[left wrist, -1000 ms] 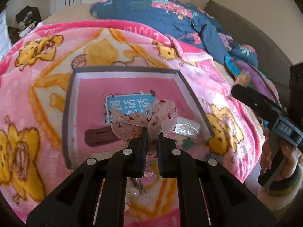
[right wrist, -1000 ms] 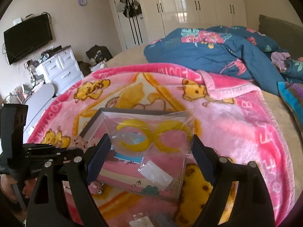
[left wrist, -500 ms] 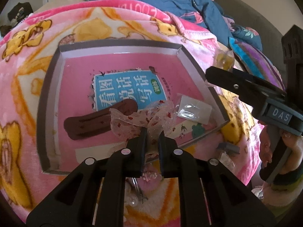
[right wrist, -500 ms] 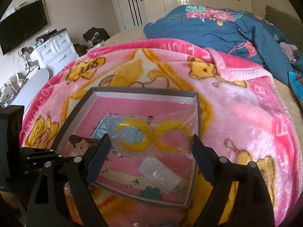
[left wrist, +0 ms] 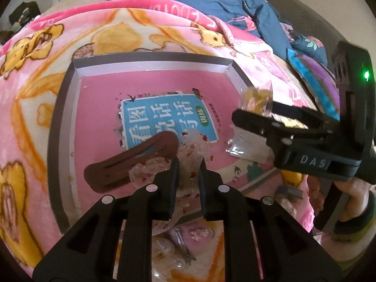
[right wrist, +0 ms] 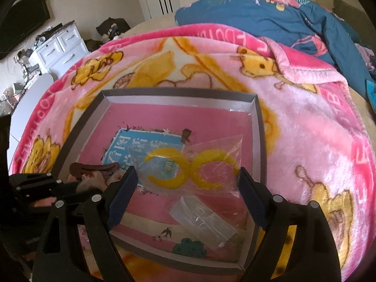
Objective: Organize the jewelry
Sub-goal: 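Lower the lace bow into the tray with the left tool while the right releases the rings bag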
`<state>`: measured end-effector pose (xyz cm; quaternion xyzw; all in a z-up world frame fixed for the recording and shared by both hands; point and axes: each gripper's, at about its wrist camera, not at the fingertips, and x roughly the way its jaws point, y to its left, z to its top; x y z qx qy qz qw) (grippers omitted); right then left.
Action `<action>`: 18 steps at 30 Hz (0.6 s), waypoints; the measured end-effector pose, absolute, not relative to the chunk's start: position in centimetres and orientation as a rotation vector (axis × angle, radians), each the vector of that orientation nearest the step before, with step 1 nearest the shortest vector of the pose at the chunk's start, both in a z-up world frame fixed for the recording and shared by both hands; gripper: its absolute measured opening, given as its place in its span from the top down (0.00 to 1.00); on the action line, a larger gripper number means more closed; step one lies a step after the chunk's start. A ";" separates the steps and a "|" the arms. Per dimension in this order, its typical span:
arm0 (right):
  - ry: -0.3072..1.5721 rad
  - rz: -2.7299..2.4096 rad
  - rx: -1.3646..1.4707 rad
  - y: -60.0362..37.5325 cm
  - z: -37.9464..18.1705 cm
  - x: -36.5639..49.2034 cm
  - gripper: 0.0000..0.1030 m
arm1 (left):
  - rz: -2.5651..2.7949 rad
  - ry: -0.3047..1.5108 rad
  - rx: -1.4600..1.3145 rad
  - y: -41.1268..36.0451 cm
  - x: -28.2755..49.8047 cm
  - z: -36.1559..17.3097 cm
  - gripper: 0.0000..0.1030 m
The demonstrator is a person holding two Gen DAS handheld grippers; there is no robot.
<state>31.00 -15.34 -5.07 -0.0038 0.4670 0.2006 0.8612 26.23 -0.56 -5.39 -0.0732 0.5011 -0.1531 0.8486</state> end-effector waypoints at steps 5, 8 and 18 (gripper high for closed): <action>0.987 0.415 0.026 -15.7 -5.1 31.1 0.09 | -0.310 1.055 -0.159 0.2 26.8 -5.0 0.92; 0.982 0.410 0.043 -16.1 -4.6 30.8 0.08 | -0.309 1.056 -0.164 0.5 26.9 -4.8 0.92; 0.918 0.337 0.145 -20.1 -1.9 27.5 0.06 | -0.339 1.064 -0.176 0.5 27.2 -3.7 0.59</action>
